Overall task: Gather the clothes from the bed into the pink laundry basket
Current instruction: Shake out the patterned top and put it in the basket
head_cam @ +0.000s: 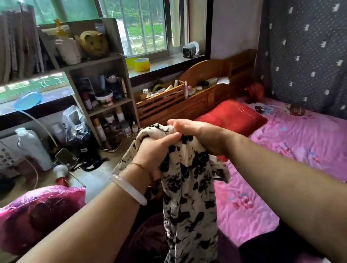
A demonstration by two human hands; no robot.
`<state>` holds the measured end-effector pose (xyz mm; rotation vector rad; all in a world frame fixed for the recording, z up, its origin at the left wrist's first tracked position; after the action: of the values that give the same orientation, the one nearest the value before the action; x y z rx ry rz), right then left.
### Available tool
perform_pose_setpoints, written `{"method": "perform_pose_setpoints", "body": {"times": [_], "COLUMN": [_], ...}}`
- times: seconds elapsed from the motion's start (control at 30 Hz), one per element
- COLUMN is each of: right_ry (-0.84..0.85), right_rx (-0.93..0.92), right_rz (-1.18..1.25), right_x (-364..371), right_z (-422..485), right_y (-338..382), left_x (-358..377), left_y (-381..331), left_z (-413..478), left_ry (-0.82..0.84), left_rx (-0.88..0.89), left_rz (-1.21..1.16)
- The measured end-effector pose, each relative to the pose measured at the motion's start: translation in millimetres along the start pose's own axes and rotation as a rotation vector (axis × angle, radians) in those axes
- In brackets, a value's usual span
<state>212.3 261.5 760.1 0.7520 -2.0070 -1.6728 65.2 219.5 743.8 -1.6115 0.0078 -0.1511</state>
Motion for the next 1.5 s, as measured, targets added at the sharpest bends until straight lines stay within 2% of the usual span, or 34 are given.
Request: {"method": "perform_pose_setpoints", "body": {"times": [0.07,0.1,0.13,0.2,0.33,0.4,0.47,0.53,0.6,0.67,0.77,0.83,0.93,1.0,1.1,1.17,1.23,1.37,1.5], "right_ry": [0.144,0.192,0.199,0.125,-0.091,-0.176,-0.197,-0.183,-0.176,-0.153,-0.206,-0.286,-0.443,-0.34,0.031,0.18,0.193,0.035,0.017], "right_rx": [-0.025,-0.017,0.011,0.056,0.105,0.119,0.109,0.089,0.124,0.168,0.184,0.21,0.235,0.201,0.145,0.134,0.087,0.029,0.039], "right_rz": [-0.045,-0.034,-0.019,-0.037,-0.007,0.042,0.076,0.169,0.312,0.462,0.531,0.399,0.032,-0.054,-0.215,-0.302,-0.328,-0.392,-0.449], "right_x": [10,11,11,12,13,13,16,19,24,24,16,6,-6,-9,-1,8,15,12,14], "right_z": [-10,-10,-8,-2,2,5,7,11,16,21,27,31,19,11,-4,-7,-7,-2,-2], "right_y": [0,-4,-9,-15,-23,-26,-23,-20,-15,-10,-14,-21,-29,-34,-37,-41,-46,-58,-58], "left_x": [-4,-5,-7,-12,-31,-41,-50,-49,-41,-32,-25,-25,-28,-27,-25,-25,-26,-35,-42], "left_y": [-8,-12,-13,-11,5,15,27,40,50,56,60,59,56,55,52,49,46,45,49], "left_z": [14,18,21,24,10,5,1,-9,-18,-25,-25,-24,-18,-14,-7,-1,2,3,-7], "left_ry": [-0.164,-0.165,-0.164,-0.155,0.001,0.052,0.159,0.322,0.433,0.362,0.182,0.097,0.067,0.069,0.105,0.157,0.197,0.21,0.243], "left_rx": [-0.042,-0.074,-0.1,-0.119,-0.113,-0.071,-0.083,-0.182,-0.239,-0.261,-0.274,-0.317,-0.395,-0.449,-0.525,-0.552,-0.548,-0.531,-0.561], "left_rz": [0.181,0.276,0.348,0.335,0.04,0.032,0.015,-0.075,-0.025,0.066,0.021,-0.034,-0.075,-0.119,-0.173,-0.218,-0.248,-0.251,-0.214]}}
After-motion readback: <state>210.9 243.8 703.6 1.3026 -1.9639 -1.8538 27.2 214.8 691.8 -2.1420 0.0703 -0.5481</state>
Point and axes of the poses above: each hand's wrist, its own z-axis towards the middle knuckle, its own x-axis out of the palm, y = z × x, the point moved 1 cm from there along z, towards the middle knuckle, and after that the axes turned 5 degrees about y, right-handed, at the moved point
